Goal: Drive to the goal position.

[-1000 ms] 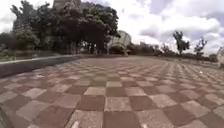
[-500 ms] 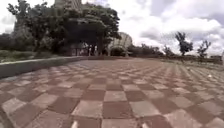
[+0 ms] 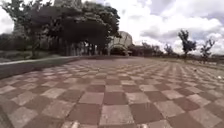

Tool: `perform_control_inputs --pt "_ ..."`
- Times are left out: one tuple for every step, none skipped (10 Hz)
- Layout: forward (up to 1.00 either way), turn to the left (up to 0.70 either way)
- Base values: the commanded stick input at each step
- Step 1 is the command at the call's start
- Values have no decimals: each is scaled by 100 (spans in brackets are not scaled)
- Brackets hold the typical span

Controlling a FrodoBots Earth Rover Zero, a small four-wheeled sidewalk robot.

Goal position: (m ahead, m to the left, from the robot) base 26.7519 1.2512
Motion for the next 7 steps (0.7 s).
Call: perform_control_inputs --pt "100 0" --pt "100 0" --pt "100 0" --pt "100 0" --pt "100 0" --pt "100 0" --pt "100 0"
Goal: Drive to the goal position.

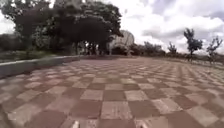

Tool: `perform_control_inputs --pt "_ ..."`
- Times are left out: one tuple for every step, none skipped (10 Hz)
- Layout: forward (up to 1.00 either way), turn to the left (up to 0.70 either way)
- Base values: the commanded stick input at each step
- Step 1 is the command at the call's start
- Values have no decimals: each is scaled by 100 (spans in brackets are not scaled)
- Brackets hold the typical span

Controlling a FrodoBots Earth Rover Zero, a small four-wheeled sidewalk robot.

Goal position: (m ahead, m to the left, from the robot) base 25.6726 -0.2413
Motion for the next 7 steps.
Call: perform_control_inputs --pt "100 0" --pt "100 0" --pt "100 0" --pt "100 0" --pt "100 0" --pt "100 0" --pt "100 0"
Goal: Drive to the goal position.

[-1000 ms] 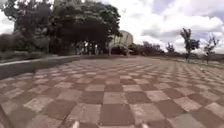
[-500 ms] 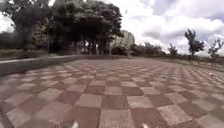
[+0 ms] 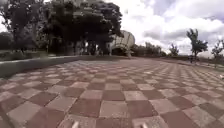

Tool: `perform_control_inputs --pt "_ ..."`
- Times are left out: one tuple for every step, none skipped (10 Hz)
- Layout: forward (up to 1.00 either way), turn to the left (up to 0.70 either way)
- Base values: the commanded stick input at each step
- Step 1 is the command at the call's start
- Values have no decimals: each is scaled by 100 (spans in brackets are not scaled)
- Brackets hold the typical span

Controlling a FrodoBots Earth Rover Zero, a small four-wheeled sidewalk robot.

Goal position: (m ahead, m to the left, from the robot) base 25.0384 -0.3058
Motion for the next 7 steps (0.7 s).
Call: perform_control_inputs --pt "100 0" --pt "100 0" --pt "100 0" --pt "100 0" --pt "100 0" --pt "100 0" --pt "100 0"
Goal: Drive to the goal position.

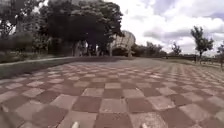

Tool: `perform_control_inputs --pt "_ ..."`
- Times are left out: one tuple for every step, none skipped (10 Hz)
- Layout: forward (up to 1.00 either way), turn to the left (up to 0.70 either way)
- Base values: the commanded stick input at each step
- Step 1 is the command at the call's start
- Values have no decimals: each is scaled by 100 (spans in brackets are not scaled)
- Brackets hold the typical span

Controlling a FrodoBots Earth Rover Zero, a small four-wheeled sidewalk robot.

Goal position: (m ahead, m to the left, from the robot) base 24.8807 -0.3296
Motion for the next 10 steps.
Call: perform_control_inputs --pt "100 0" --pt "100 0" --pt "100 0" --pt "100 0" --pt "100 0" --pt "100 0" --pt "100 0" --pt "100 0" --pt "100 0" --pt "100 0"
